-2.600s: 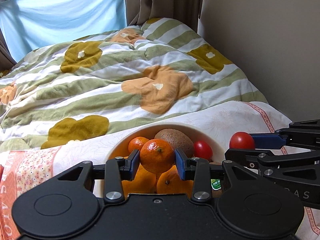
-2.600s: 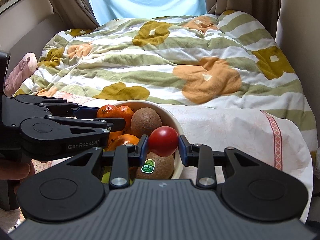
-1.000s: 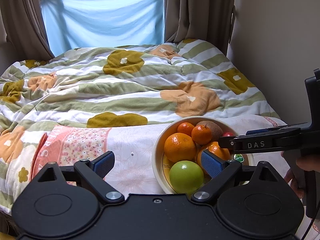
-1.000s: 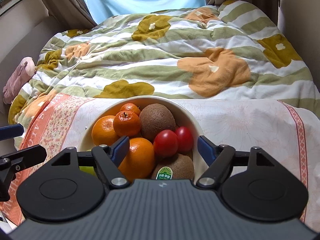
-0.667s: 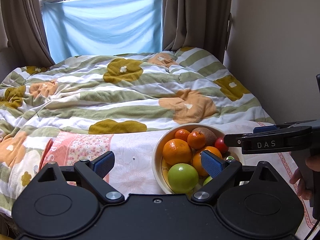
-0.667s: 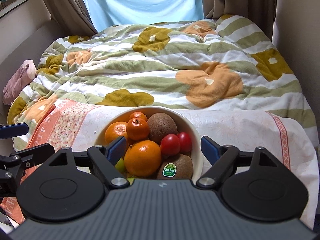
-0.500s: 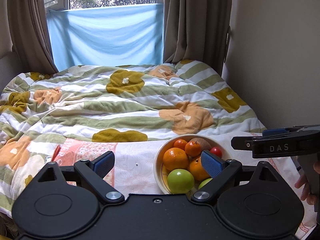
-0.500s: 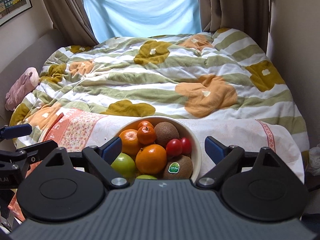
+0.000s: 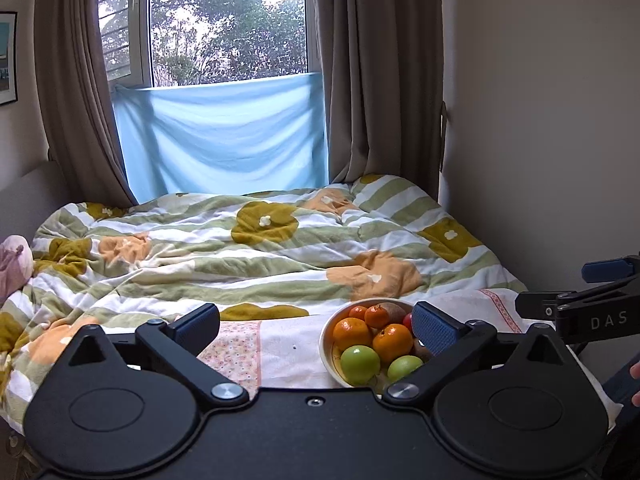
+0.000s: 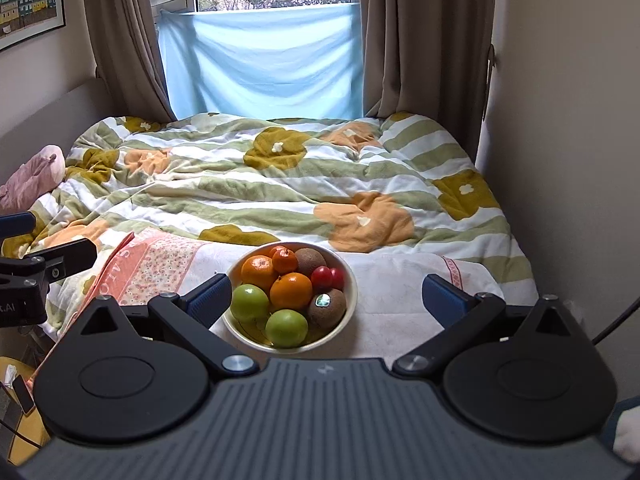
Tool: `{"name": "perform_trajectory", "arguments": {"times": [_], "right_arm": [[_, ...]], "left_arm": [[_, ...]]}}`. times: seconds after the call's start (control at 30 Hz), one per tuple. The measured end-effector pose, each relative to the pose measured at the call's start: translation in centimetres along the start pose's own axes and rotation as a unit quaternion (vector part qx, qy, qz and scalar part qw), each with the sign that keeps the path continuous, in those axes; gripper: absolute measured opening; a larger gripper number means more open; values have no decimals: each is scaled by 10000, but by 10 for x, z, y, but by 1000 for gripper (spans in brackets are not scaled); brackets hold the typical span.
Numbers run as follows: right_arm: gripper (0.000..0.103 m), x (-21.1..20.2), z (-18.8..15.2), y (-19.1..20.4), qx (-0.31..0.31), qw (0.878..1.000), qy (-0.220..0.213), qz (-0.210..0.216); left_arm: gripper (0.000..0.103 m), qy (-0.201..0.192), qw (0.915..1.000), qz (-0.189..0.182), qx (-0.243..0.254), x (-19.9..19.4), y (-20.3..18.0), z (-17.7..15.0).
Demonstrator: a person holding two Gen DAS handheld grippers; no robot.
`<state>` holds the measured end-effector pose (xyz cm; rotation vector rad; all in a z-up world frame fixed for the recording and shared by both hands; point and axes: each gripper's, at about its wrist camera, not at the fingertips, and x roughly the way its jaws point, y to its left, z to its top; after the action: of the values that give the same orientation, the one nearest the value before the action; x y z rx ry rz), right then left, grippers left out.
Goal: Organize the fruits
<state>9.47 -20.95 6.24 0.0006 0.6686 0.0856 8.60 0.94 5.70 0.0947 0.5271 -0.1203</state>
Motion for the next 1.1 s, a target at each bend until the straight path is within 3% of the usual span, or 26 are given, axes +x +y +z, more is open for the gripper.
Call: {"name": "perform_trajectory", "arguments": {"times": [0.47,1.1], "right_arm": [[103,-51,-48,8,173,9992,94,-338],[103,-61,-54,8,254,9989,86,-373]], "left_arm": [[103,136,9998,87,-127,-46,1,-39],[103,251,9995,27,-199,-57,3,-51]]}}
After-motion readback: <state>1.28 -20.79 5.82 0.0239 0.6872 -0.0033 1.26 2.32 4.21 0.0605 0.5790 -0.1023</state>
